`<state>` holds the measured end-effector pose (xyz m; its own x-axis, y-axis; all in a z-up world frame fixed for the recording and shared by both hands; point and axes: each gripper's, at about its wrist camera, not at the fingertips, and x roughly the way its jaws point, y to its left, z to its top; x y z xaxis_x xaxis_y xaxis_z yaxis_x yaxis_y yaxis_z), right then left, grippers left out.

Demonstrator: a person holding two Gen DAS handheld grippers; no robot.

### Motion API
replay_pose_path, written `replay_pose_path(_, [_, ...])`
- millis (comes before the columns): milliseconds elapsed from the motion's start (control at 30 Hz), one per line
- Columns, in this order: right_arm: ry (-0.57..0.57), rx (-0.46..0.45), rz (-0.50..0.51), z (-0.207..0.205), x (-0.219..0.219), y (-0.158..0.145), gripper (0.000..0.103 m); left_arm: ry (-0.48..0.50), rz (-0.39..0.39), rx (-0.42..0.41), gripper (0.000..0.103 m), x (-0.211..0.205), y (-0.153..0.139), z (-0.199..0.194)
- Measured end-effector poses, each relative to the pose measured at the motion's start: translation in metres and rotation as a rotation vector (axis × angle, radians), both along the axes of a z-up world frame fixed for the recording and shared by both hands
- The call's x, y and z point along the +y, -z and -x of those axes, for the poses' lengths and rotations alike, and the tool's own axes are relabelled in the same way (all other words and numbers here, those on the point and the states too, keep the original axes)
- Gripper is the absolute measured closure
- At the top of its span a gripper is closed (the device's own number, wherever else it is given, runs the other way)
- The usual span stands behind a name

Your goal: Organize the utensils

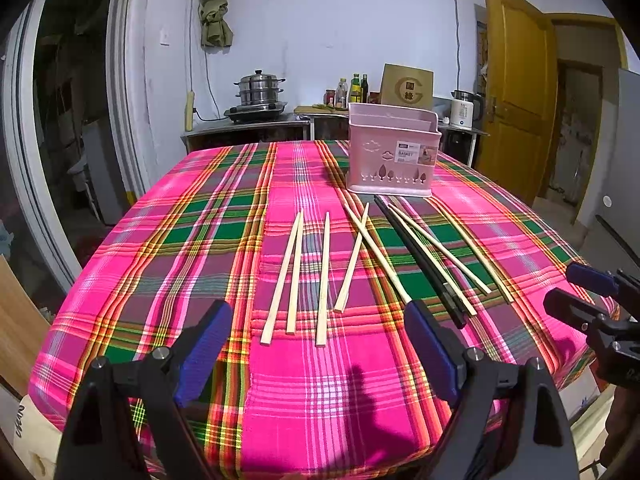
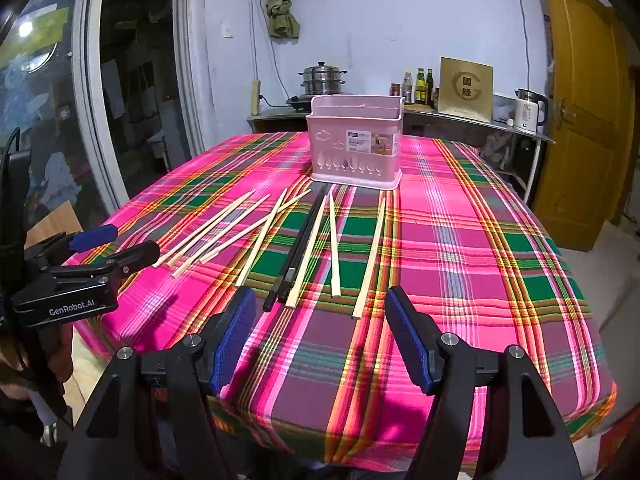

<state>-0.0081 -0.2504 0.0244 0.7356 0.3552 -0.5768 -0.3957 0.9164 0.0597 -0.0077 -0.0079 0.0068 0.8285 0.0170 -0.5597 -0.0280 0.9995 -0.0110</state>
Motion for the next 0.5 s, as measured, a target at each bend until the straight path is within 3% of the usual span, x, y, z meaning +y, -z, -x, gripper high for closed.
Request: replay_pose_path(500, [-0.001,-0.012,0.001,-0.0003,0.003,-0.0005,0.036,0.007,0.012,-0.012,0.014,-0.0011,-0.0041,0.0014])
